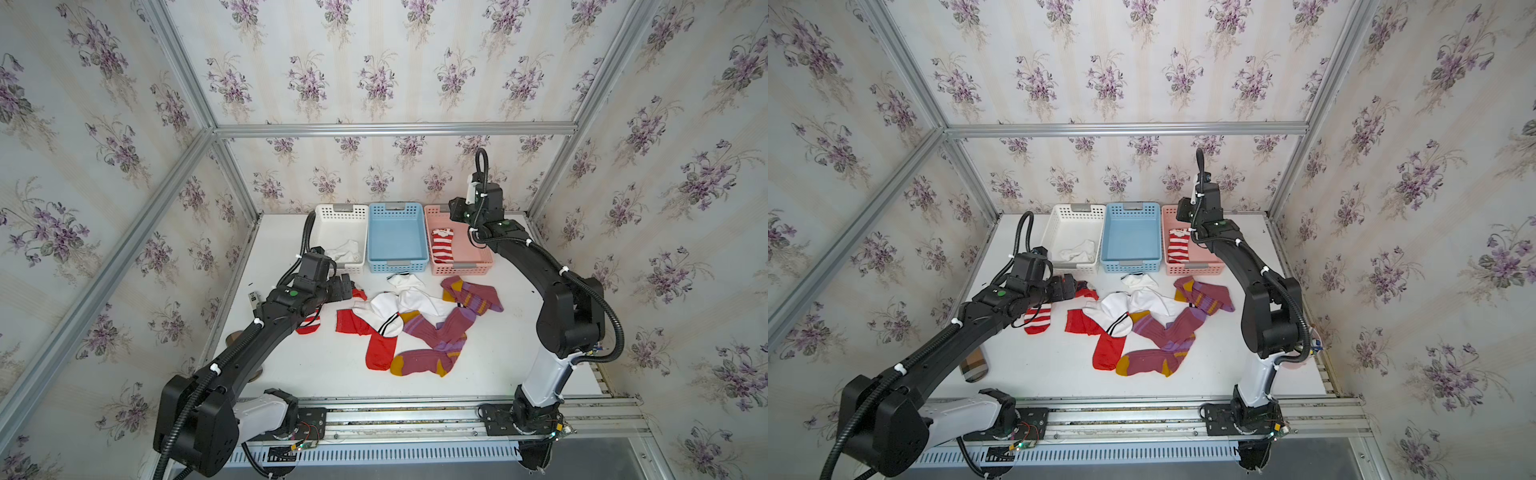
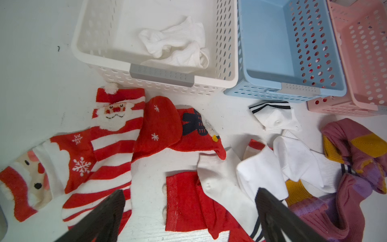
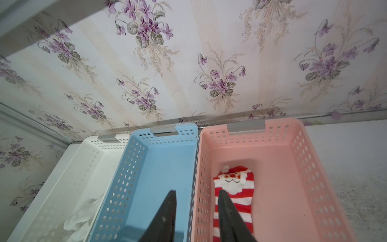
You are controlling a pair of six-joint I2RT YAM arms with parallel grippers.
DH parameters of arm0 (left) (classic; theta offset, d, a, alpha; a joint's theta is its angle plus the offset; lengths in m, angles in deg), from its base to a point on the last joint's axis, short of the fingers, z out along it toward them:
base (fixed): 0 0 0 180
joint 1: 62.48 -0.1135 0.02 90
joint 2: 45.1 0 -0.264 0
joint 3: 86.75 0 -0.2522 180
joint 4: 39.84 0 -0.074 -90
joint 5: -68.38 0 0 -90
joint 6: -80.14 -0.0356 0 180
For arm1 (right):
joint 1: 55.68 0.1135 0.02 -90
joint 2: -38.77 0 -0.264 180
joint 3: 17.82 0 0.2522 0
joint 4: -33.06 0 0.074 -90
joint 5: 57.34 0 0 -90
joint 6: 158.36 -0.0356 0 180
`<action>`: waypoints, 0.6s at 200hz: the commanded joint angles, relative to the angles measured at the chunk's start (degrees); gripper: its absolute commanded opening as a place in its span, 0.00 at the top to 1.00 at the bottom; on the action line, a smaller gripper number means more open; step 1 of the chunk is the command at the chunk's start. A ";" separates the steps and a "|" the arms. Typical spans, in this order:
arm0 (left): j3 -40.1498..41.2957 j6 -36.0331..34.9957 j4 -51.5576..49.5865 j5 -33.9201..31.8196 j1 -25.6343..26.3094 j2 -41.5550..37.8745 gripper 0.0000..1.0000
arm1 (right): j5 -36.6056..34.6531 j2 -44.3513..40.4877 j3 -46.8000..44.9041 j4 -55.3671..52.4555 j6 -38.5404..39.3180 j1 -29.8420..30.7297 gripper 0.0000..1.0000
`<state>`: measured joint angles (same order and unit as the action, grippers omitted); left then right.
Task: Sort the socks into the basket by color
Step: Place the sock in the bin, then pick up the sock at the center of the board.
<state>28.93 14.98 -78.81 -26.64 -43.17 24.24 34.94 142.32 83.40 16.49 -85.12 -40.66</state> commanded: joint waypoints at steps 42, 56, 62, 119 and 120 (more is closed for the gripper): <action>2.94 5.25 0.86 -5.60 -0.07 0.79 0.02 | 1.76 -11.70 -13.24 3.80 -2.06 4.90 0.64; 3.47 5.94 1.12 -6.07 -0.06 1.70 0.02 | 1.93 -13.98 -16.09 3.54 -2.39 6.22 0.65; 3.63 6.25 1.21 -6.33 -0.16 2.06 0.02 | 1.70 -15.05 -17.43 3.30 -2.73 6.68 0.65; 4.24 7.02 1.70 -9.43 -0.89 5.68 0.18 | 2.28 -23.12 -27.00 2.32 -3.79 8.79 0.65; 4.25 7.04 1.72 -9.55 -0.96 5.74 0.18 | 2.24 -23.25 -27.13 2.30 -3.76 8.79 0.65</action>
<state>33.32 20.51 -78.39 -33.26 -43.65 28.89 37.24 121.22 57.67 18.21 -88.13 -32.22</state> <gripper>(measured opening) 0.823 0.355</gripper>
